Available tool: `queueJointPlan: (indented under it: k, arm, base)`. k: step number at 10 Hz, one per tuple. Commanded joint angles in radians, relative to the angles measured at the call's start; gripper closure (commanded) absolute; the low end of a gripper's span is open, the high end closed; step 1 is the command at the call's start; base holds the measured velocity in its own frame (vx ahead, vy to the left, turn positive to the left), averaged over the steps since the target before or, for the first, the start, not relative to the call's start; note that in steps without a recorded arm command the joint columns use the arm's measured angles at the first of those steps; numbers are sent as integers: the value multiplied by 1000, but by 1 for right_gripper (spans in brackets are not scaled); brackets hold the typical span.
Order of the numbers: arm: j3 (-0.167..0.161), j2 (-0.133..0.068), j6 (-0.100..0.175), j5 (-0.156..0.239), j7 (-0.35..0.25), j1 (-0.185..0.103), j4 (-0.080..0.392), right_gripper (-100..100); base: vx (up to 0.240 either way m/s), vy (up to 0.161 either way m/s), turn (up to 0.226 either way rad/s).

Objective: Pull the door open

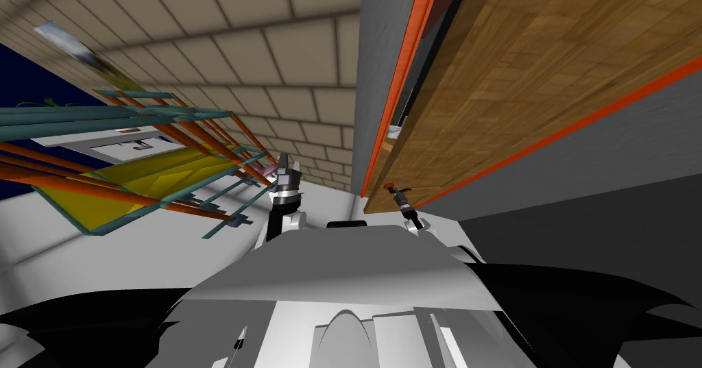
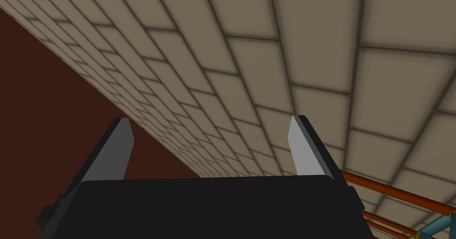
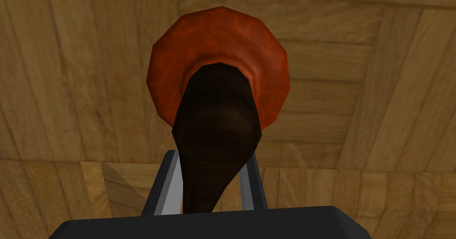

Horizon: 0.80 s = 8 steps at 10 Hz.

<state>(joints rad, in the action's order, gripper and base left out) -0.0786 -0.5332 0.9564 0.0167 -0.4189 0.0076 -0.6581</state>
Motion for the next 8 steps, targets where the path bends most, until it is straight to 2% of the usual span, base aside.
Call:
queueJointPlan:
  k: [1, 2, 3, 4, 6, 8]
  arm:
    - [-11, -17, 32, -6, -18, 16, 0, 100]
    - [-8, -8, 21, -4, -10, 6, 6, 100]
    - [-15, -19, 53, -6, -22, 23, 14, 100]
    - [-17, -22, 62, -6, -25, 28, 16, 100]
    - [-24, -39, 101, -6, -38, 48, 25, 100]
    - [-24, -39, 101, -6, -38, 48, 25, 100]
  base:
    - [-194, -92, 104]
    - [-85, -36, 25]
    - [-126, -48, 169]
    - [-185, -88, 170]
    - [-191, -110, 173]
    - [-100, -33, 7]
